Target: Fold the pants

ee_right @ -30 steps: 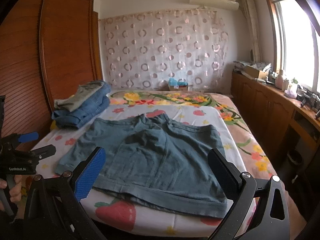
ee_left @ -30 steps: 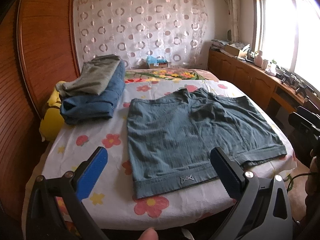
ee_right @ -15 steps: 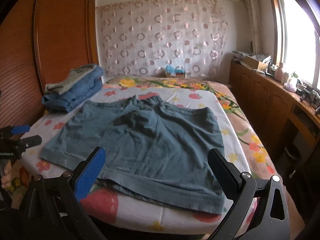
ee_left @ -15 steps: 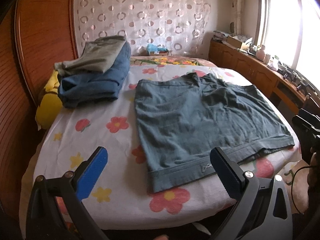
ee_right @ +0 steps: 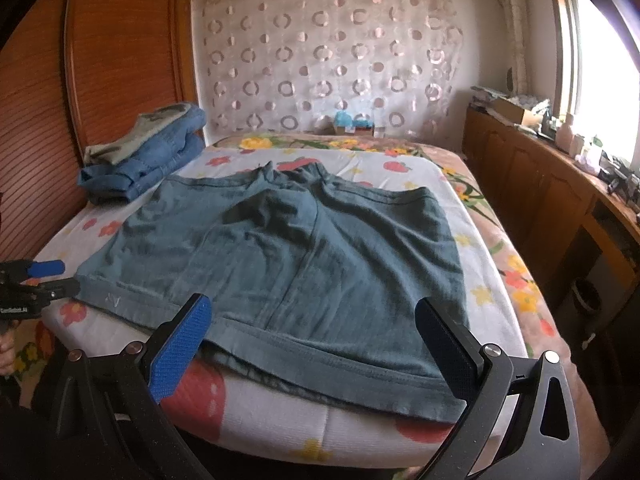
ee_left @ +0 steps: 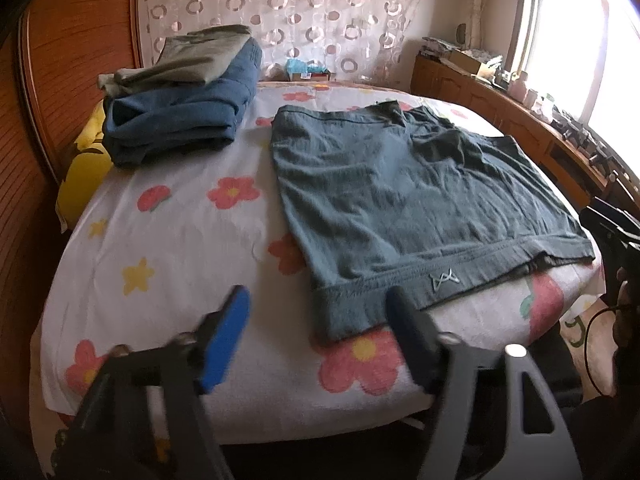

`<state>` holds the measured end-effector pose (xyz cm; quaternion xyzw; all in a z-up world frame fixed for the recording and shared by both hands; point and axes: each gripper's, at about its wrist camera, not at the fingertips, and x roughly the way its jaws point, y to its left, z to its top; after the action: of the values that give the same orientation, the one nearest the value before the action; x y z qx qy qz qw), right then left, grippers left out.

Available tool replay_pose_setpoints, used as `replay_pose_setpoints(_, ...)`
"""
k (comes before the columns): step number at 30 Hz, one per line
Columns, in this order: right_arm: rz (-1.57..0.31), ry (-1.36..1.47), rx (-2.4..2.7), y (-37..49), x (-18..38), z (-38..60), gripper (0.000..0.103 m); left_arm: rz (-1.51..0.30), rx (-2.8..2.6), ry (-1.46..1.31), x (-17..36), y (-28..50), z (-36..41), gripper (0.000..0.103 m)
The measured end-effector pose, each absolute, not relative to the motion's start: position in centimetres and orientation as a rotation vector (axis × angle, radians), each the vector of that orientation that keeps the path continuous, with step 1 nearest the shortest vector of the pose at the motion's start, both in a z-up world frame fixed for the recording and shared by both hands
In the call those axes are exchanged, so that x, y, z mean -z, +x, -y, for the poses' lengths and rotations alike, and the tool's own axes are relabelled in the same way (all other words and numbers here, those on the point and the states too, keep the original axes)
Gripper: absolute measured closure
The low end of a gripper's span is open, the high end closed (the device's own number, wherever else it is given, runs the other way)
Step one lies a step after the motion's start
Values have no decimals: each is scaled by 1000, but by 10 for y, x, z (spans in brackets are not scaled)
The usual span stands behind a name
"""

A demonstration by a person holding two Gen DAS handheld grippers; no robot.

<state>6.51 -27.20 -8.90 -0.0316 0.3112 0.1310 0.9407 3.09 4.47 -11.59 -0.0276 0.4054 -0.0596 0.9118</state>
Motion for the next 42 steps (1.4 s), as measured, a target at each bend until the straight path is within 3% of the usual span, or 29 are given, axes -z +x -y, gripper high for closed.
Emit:
replay_pose_setpoints(2,-643,-68,-272,66,92,271,0,-838,133,-57,118,30,-45,48)
replay_pose_setpoints(4,-650,-71,-279,67,94,269,0,-844,141,-52,120,28,-43,61)
replay_pose_setpoints(11,-666,-76,-292,68,100,268,0,-836,170,-29,122,26,-40,72)
replay_pose_setpoints(13,-672,-77,-301,69,102,268,0,-832,188,-24,121,25,-38,87)
replay_pose_setpoints(16,-684,-82,-310,70,105,268,0,-820,196,0,117,24,-34,98)
replay_pose_setpoints(25,-691,-80,-326,71,110,271,5,-763,273,-29,88,29,-26,101)
replay_pose_setpoints(42,-690,-58,-303,73,107,294,41,-697,458,33,42,70,47,101)
